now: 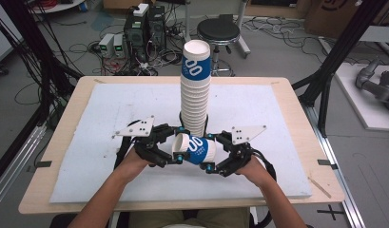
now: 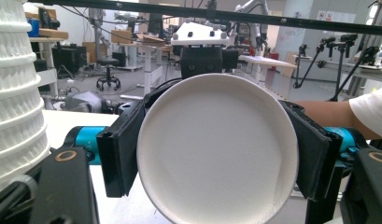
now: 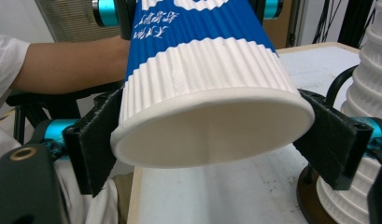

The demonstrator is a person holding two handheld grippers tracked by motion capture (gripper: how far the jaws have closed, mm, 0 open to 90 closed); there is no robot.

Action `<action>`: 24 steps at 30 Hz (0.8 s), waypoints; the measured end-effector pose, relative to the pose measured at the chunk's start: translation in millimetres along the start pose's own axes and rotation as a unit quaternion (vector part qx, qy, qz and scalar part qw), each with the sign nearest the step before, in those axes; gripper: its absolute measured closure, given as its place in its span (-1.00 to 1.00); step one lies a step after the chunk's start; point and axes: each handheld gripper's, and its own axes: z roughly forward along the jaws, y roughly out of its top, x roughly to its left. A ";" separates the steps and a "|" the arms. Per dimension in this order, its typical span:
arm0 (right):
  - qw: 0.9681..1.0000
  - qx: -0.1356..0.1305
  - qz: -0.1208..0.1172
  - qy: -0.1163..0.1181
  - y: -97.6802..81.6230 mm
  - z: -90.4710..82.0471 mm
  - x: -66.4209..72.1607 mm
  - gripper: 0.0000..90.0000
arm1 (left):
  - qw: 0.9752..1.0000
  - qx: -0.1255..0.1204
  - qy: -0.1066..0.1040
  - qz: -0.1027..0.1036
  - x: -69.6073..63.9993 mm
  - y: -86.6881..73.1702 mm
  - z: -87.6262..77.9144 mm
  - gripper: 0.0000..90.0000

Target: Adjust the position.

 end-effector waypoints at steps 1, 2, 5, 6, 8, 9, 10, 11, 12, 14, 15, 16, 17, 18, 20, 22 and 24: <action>1.000 -0.001 0.000 0.000 0.2 -0.4 -0.6 -0.65 | 1.000 0.000 0.002 -0.002 0.0 -0.2 -0.2 -0.36; 1.000 -0.001 -0.001 0.000 0.4 -0.8 -0.8 -0.64 | 1.000 0.002 0.002 -0.002 0.1 -0.4 -0.3 -0.36; 1.000 0.005 0.000 0.001 0.4 -2.1 -2.0 -0.60 | 1.000 0.009 0.003 -0.001 0.1 -1.0 0.0 -0.35; 1.000 0.008 0.003 0.001 0.3 -2.4 -2.1 -0.60 | 1.000 0.016 0.004 -0.003 -0.1 -1.4 0.5 -0.35; 1.000 0.018 0.005 0.001 0.3 -2.6 -2.4 -0.58 | 1.000 0.024 0.008 -0.006 -0.5 -1.8 1.0 -0.35; 1.000 0.022 0.007 0.002 0.1 -2.7 -2.4 -0.58 | 1.000 0.028 0.008 -0.005 -0.4 -1.7 1.2 -0.35; 1.000 0.025 0.007 0.002 0.0 -2.8 -2.6 -0.58 | 0.999 0.032 0.009 -0.008 -0.8 -1.7 1.4 -0.35; 1.000 0.026 0.007 0.002 0.1 -2.6 -2.7 -0.58 | 0.999 0.032 0.009 -0.008 -0.8 -1.7 1.4 -0.36; 1.000 0.029 0.008 0.003 0.1 -2.9 -2.4 -0.58 | 0.999 0.043 0.018 -0.014 -1.8 -1.6 2.2 -0.37; 0.999 0.037 0.008 -0.006 0.9 -4.6 -2.2 -0.58 | 0.997 0.057 0.035 -0.028 -2.3 -1.1 3.8 -0.60; 0.999 0.043 0.006 -0.009 1.5 -5.8 -2.7 -0.58 | 0.997 0.057 0.035 -0.028 -2.3 -1.1 3.8 -0.68; 0.999 0.046 0.004 -0.013 1.9 -6.6 -3.1 -0.58 | 0.997 0.066 0.036 -0.030 -2.8 -0.9 3.7 -0.68; 0.999 0.046 0.004 -0.013 1.9 -6.6 -3.1 -0.58 | 0.997 0.066 0.036 -0.030 -2.8 -0.9 3.7 -0.69; 0.998 0.053 0.004 -0.017 3.0 -9.2 -4.0 -0.57 | 0.996 0.074 0.037 -0.029 -3.2 -0.5 3.1 -0.70; 0.998 0.060 0.006 -0.018 4.2 -11.5 -4.6 -0.57 | 0.995 0.083 0.043 -0.025 -3.7 0.3 2.0 -0.70; 0.998 0.066 0.004 -0.022 6.5 -15.0 -5.5 -0.57 | 0.994 0.092 0.051 -0.020 -4.0 1.5 0.6 -0.70; 0.997 0.073 0.005 -0.025 9.4 -18.2 -5.9 -0.57 | 0.993 0.104 0.059 -0.015 -4.1 3.8 -1.0 -0.70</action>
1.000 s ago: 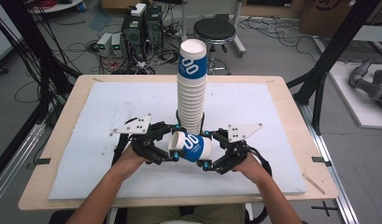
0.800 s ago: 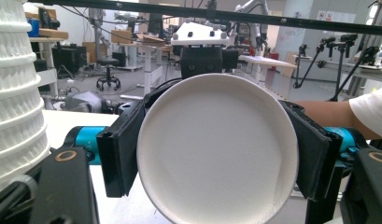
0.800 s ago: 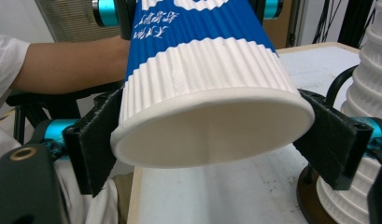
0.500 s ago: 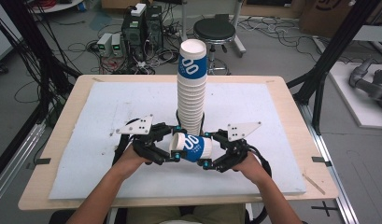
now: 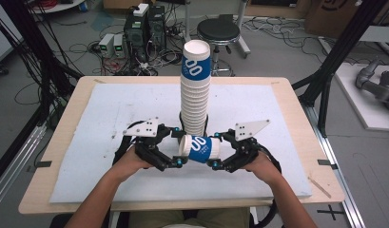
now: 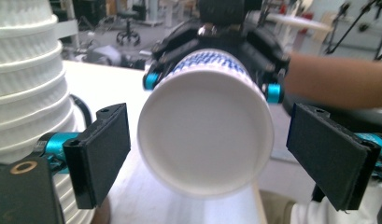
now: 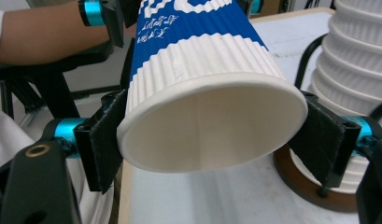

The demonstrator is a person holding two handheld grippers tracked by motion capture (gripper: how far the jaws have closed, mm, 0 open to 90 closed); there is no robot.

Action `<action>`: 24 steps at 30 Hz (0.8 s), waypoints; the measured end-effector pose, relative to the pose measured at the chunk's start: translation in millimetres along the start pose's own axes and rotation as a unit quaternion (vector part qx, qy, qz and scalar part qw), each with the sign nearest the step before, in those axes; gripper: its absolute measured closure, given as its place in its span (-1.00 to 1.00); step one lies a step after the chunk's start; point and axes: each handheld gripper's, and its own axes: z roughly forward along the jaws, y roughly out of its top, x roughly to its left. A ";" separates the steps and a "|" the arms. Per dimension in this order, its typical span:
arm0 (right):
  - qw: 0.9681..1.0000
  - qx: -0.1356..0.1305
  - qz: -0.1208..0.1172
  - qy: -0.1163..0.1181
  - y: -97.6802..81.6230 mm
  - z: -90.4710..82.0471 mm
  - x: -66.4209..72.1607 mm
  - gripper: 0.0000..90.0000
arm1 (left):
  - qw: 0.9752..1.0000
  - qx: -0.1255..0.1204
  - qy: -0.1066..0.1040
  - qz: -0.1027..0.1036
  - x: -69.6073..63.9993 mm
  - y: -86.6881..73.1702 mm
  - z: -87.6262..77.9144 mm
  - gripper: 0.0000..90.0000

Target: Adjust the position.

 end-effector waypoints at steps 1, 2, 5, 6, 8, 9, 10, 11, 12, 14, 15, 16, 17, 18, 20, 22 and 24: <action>1.000 0.000 0.000 0.000 0.0 0.0 0.0 -0.57 | 1.000 0.000 0.000 0.000 0.0 0.0 0.0 -0.70; 1.000 0.014 -0.007 -0.006 4.3 -4.8 -0.7 -0.57 | 1.000 0.002 0.004 0.001 -0.2 1.9 -2.1 -0.70; 0.999 0.036 -0.010 -0.011 11.0 -10.9 -0.7 -0.57 | 1.000 0.015 0.013 0.009 -0.9 4.6 -4.1 -0.70; 0.999 0.044 -0.013 -0.014 13.3 -12.1 -0.9 -0.57 | 1.000 0.019 0.014 0.011 -0.9 5.3 -4.4 -0.70; 0.998 0.052 -0.017 -0.017 15.5 -13.2 -1.1 -0.57 | 1.000 0.020 0.015 0.011 -1.0 5.8 -4.6 -0.70; 0.998 0.064 -0.020 -0.017 19.4 -14.9 -1.6 -0.57 | 0.999 0.030 0.013 0.011 -1.2 6.5 -5.2 -0.70; 0.997 0.070 -0.022 -0.017 21.5 -15.2 -2.0 -0.57 | 0.999 0.037 0.013 0.010 -1.4 6.7 -5.1 -0.70; 0.997 0.070 -0.022 -0.017 21.5 -15.2 -2.0 -0.57 | 0.999 0.037 0.013 0.010 -1.4 6.7 -5.1 -0.70; 0.996 0.087 -0.028 -0.020 26.0 -15.2 -1.8 -0.57 | 0.999 0.048 0.014 0.012 -1.3 7.3 -5.1 -0.69; 0.994 0.104 -0.036 -0.021 30.9 -14.5 -1.5 -0.57 | 0.998 0.059 0.014 0.014 -1.3 8.5 -5.2 -0.70; 0.993 0.113 -0.038 -0.021 33.4 -14.0 -1.1 -0.57 | 0.998 0.065 0.015 0.014 -1.4 9.4 -5.6 -0.69; 0.991 0.122 -0.041 -0.022 35.7 -13.5 -1.0 -0.57 | 0.998 0.065 0.016 0.011 -1.9 10.0 -5.3 -0.69; 0.990 0.130 -0.046 -0.022 38.0 -13.2 -1.3 -0.57 | 0.998 0.067 0.016 0.012 -2.0 10.6 -5.3 -0.69; 0.989 0.138 -0.046 -0.023 40.3 -12.6 -0.8 -0.57 | 0.997 0.069 0.018 0.012 -2.1 11.2 -5.2 -0.69; 0.987 0.151 -0.054 -0.024 44.6 -11.7 -0.6 -0.57 | 0.997 0.076 0.017 0.018 -1.4 12.2 -5.2 -0.69; 0.986 0.156 -0.057 -0.024 46.8 -11.0 -0.3 -0.57 | 0.997 0.078 0.016 0.018 -1.4 12.6 -4.6 -0.69; 0.982 0.174 -0.064 -0.027 52.7 -9.5 0.6 -0.57 | 0.997 0.079 0.013 0.019 -2.3 13.2 -2.1 -0.69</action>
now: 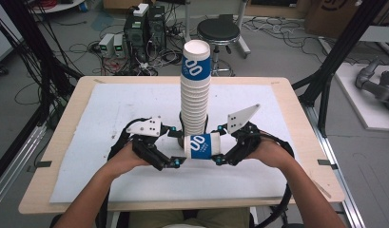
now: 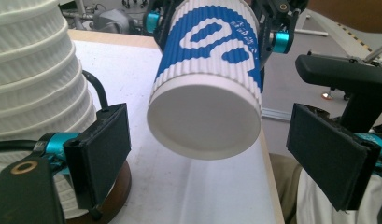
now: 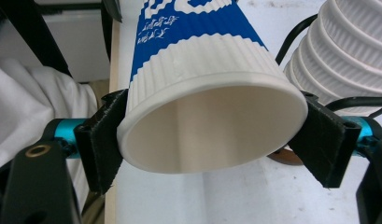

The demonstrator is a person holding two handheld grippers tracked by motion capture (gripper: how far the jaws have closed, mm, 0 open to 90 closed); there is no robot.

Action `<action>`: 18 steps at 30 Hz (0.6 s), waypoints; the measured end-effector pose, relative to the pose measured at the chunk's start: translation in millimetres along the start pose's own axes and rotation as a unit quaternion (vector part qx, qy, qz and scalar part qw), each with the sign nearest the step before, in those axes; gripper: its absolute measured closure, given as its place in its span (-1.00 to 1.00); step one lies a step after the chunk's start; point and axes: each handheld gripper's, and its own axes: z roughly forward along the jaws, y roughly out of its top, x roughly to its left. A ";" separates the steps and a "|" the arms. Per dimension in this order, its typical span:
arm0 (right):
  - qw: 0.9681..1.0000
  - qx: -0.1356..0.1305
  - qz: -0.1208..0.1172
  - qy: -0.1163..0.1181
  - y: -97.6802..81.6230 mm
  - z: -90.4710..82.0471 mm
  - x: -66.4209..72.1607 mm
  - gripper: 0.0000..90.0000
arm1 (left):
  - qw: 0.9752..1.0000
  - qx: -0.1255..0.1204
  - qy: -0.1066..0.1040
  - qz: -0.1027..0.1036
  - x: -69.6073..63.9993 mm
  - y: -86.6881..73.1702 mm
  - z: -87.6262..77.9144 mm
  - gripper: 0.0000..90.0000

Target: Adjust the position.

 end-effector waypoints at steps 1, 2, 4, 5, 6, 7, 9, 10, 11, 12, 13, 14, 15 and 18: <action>1.000 0.006 -0.005 -0.002 2.4 0.3 -0.4 -0.57 | 1.000 0.002 0.001 0.001 -0.1 0.5 0.4 -0.69; 1.000 0.010 -0.007 -0.002 4.2 0.6 -0.4 -0.57 | 1.000 0.004 0.001 0.003 0.0 0.9 0.9 -0.69; 1.000 0.020 -0.010 -0.003 7.5 1.2 -0.5 -0.57 | 1.000 0.007 0.002 0.003 0.1 2.3 1.7 -0.69; 1.000 0.023 -0.011 -0.002 9.0 2.1 -0.3 -0.57 | 1.000 0.007 0.002 0.004 0.2 3.1 2.1 -0.69; 1.000 0.028 -0.013 -0.002 10.5 2.8 -0.4 -0.57 | 1.000 0.006 0.002 0.005 0.1 3.9 2.7 -0.69; 0.999 0.030 -0.016 -0.001 11.8 3.9 -0.5 -0.57 | 1.000 0.007 0.003 0.004 0.0 4.7 3.4 -0.69; 0.999 0.040 -0.019 0.001 14.6 5.9 -0.5 -0.57 | 1.000 0.013 0.001 0.007 -0.2 5.9 5.3 -0.69; 0.999 0.046 -0.020 0.002 16.1 7.0 -0.2 -0.57 | 1.000 0.018 0.001 0.010 0.0 6.4 6.5 -0.69; 0.998 0.050 -0.026 0.003 17.8 8.3 -0.4 -0.57 | 1.000 0.018 0.001 0.010 0.0 6.4 6.5 -0.69; 0.998 0.055 -0.026 0.002 19.4 9.8 0.2 -0.57 | 0.999 0.029 0.000 0.015 -0.3 6.9 9.3 -0.69; 0.998 0.063 -0.029 0.004 21.2 10.8 0.6 -0.57 | 0.999 0.035 -0.001 0.018 -0.5 7.0 10.5 -0.69; 0.997 0.068 -0.035 0.004 22.9 12.2 0.7 -0.57 | 0.999 0.038 -0.001 0.019 -1.1 7.0 12.1 -0.69; 0.996 0.074 -0.038 0.005 24.7 13.3 1.0 -0.57 | 0.999 0.038 -0.001 0.019 -1.1 7.0 12.1 -0.69; 0.995 0.086 -0.049 0.009 30.4 15.5 1.7 -0.57 | 0.998 0.055 -0.007 0.026 -1.8 7.5 16.0 -0.69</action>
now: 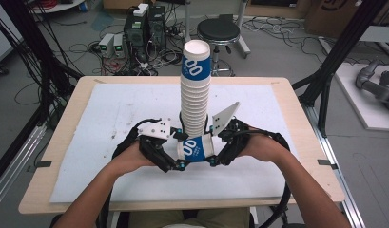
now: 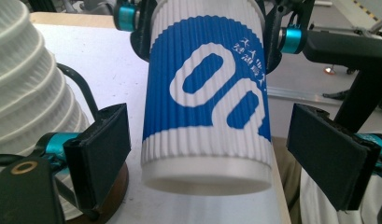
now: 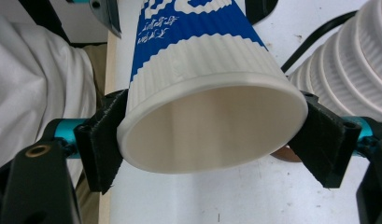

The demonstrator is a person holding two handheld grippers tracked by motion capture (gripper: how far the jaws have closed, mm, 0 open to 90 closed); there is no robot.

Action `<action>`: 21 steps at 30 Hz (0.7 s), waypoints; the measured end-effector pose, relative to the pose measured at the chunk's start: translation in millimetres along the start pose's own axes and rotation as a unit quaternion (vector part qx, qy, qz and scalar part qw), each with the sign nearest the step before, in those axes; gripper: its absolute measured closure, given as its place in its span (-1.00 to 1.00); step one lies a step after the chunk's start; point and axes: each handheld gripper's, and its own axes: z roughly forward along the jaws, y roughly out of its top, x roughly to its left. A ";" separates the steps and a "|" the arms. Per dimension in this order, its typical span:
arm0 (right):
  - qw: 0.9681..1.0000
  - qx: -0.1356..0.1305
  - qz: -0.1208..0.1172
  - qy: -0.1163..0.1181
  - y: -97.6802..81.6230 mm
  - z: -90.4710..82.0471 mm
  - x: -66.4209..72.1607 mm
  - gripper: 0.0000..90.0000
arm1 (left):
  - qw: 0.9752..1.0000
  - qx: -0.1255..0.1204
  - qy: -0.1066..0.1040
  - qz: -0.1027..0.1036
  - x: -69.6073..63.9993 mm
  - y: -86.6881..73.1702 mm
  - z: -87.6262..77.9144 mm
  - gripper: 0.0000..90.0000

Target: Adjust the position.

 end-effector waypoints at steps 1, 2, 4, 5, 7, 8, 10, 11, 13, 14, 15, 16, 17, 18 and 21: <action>1.000 0.005 -0.003 0.002 2.1 -0.1 0.2 -0.57 | 1.000 0.000 0.000 0.000 0.0 0.0 0.0 -0.69; 1.000 0.009 -0.008 0.003 4.3 0.3 0.2 -0.57 | 1.000 0.007 -0.002 0.002 -0.2 0.1 1.6 -0.69; 1.000 0.018 -0.013 0.002 8.6 0.4 1.2 -0.57 | 1.000 0.010 -0.003 0.001 -0.8 -0.1 2.6 -0.69; 1.000 0.020 -0.014 0.004 10.4 0.7 1.8 -0.57 | 1.000 0.011 -0.004 0.004 -0.5 0.0 3.0 -0.69; 1.000 0.024 -0.019 0.005 13.9 1.4 2.3 -0.57 | 1.000 0.014 -0.004 0.004 -0.6 0.4 3.3 -0.69; 0.999 0.026 -0.021 0.005 15.4 2.0 2.5 -0.57 | 1.000 0.013 -0.005 0.001 -1.0 0.5 4.0 -0.69; 0.999 0.033 -0.023 0.007 17.5 3.5 3.2 -0.58 | 1.000 0.016 -0.006 0.004 -0.6 1.0 4.1 -0.69; 0.999 0.036 -0.024 0.007 18.1 4.5 3.7 -0.58 | 1.000 0.018 -0.008 0.004 -1.0 1.1 4.6 -0.68; 0.999 0.040 -0.033 0.008 19.1 6.6 3.4 -0.58 | 0.999 0.030 -0.013 0.010 -1.0 1.9 6.7 -0.66; 0.999 0.041 -0.034 0.009 19.2 7.6 3.7 -0.58 | 0.999 0.033 -0.014 0.009 -1.2 2.0 7.5 -0.64; 0.998 0.045 -0.035 0.010 19.6 7.9 4.1 -0.58 | 0.999 0.033 -0.014 0.009 -1.2 2.0 7.5 -0.62; 0.998 0.047 -0.034 0.013 19.7 8.8 4.6 -0.58 | 0.999 0.037 -0.018 0.008 -0.9 2.2 8.7 -0.60; 0.998 0.047 -0.039 0.012 19.9 9.5 4.7 -0.58 | 0.999 0.037 -0.018 0.008 -0.9 2.2 8.7 -0.58; 0.998 0.051 -0.039 0.013 20.0 9.8 5.2 -0.58 | 0.999 0.039 -0.020 0.008 -0.2 2.1 9.9 -0.57; 0.998 0.055 -0.042 0.013 19.8 10.5 5.9 -0.58 | 0.999 0.044 -0.022 0.008 0.1 1.9 10.5 -0.52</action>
